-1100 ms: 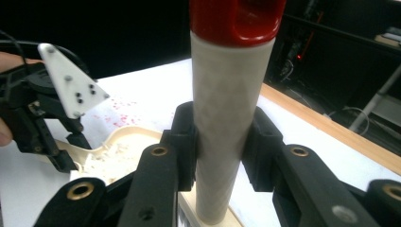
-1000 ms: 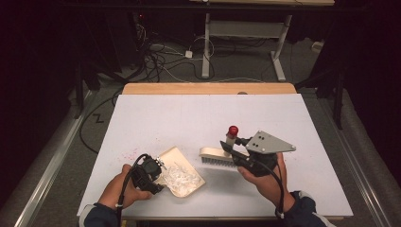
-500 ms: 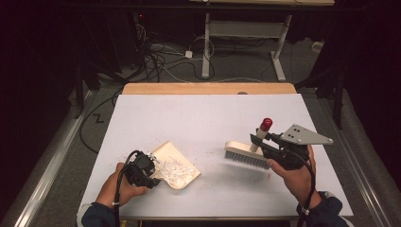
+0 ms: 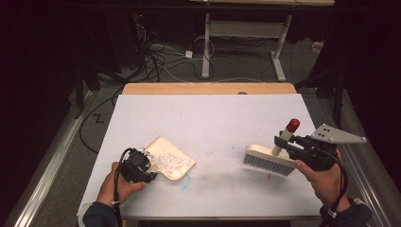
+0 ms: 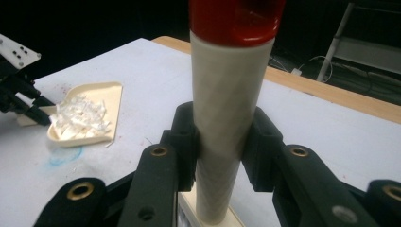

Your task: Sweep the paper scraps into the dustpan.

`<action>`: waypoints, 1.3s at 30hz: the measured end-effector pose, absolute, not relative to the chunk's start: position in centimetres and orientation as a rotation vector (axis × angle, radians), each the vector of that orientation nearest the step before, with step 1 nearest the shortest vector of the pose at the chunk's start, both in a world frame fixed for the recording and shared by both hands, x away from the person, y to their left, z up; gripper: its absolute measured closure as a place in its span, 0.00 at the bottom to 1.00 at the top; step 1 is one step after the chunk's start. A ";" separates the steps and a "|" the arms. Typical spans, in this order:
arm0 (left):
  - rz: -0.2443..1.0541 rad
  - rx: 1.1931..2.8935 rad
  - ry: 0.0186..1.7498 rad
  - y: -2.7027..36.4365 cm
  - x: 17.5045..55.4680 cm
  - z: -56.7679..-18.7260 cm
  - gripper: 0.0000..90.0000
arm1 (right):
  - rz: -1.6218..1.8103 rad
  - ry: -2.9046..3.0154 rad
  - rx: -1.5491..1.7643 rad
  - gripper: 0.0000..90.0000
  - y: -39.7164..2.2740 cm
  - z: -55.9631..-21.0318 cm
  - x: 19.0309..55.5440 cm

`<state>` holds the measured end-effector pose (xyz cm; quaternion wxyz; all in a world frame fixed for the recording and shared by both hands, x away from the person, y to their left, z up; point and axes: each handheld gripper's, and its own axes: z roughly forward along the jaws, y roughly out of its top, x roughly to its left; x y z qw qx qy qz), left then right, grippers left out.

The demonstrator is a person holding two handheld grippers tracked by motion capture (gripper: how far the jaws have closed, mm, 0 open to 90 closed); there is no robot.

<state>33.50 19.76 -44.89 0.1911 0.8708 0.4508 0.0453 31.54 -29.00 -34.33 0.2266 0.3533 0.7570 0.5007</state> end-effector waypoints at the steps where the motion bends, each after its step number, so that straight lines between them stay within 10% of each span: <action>1: 0.138 2.427 1.283 20.0 33.6 -44.8 0.69 | 1.377 2.091 0.974 0.78 -29.2 -34.3 31.5; 39: 0.252 1.993 1.626 24.1 33.3 -45.1 0.67 | 1.276 2.319 0.992 0.77 -29.1 -34.9 34.9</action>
